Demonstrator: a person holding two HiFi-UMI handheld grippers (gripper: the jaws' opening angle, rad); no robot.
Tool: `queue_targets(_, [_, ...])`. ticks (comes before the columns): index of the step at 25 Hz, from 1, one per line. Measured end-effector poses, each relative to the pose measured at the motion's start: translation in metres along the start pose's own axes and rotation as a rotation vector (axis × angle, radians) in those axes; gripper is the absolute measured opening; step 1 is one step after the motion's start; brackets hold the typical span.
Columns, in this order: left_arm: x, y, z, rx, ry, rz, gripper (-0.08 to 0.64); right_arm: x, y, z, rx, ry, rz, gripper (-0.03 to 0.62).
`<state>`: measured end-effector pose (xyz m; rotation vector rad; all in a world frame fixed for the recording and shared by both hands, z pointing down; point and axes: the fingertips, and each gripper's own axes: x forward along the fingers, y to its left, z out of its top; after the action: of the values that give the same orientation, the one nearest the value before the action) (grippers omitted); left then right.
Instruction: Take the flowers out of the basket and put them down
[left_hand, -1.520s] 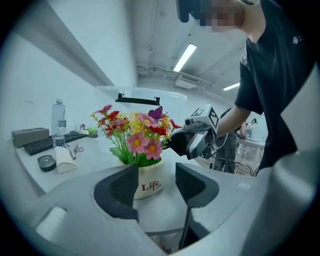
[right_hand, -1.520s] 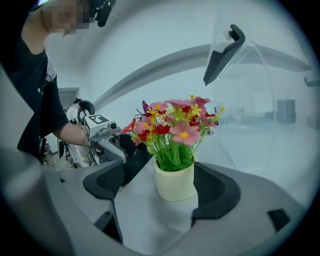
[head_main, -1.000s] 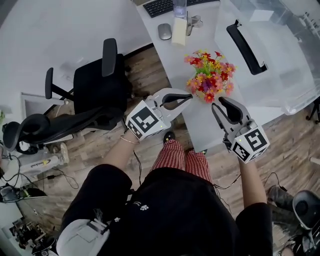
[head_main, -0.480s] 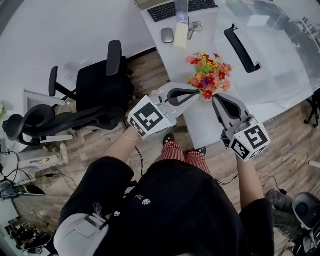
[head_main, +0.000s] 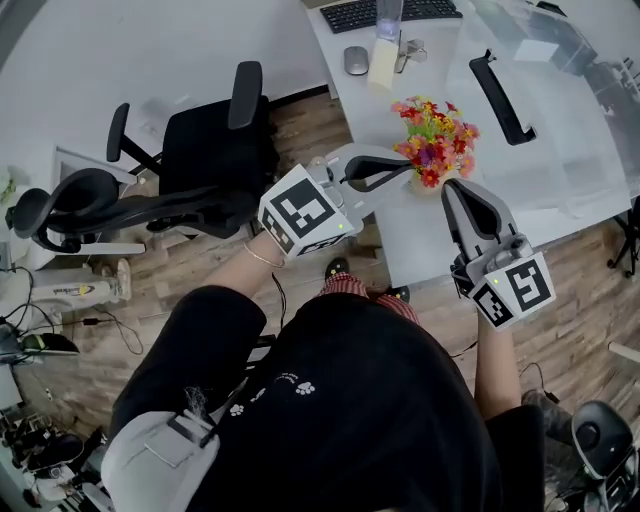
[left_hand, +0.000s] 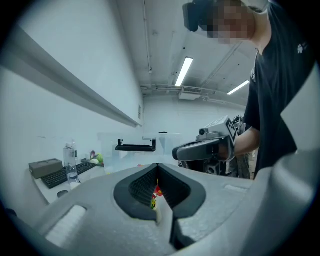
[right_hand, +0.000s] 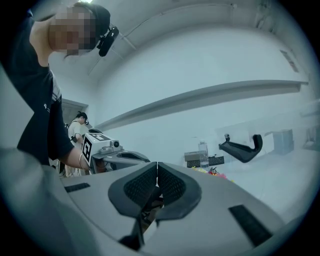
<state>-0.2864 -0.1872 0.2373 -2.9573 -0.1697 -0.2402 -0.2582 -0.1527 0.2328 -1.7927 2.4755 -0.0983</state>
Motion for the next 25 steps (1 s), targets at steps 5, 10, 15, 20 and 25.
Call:
queue_targets(5, [-0.002, 0.000, 0.010, 0.011, -0.019, 0.013, 0.008, -0.004, -0.002, 0.002, -0.004, 0.000, -0.019, 0.014])
queue_targets(10, [-0.001, -0.003, 0.007, 0.052, 0.002, -0.003, 0.006, 0.001, 0.000, -0.002, -0.001, 0.012, -0.022, 0.015])
queue_targets(15, [-0.002, -0.007, 0.002, 0.051, 0.015, -0.017, 0.006, 0.005, -0.002, -0.007, 0.020, 0.030, -0.037, 0.015])
queue_targets(20, [0.000, -0.005, -0.003, 0.042, 0.031, -0.020, 0.008, 0.007, 0.002, -0.010, 0.015, 0.056, -0.019, 0.015])
queue_targets(25, [0.000, -0.006, -0.003, 0.062, 0.034, -0.027, 0.006, 0.009, 0.003, -0.014, 0.013, 0.053, -0.020, 0.014])
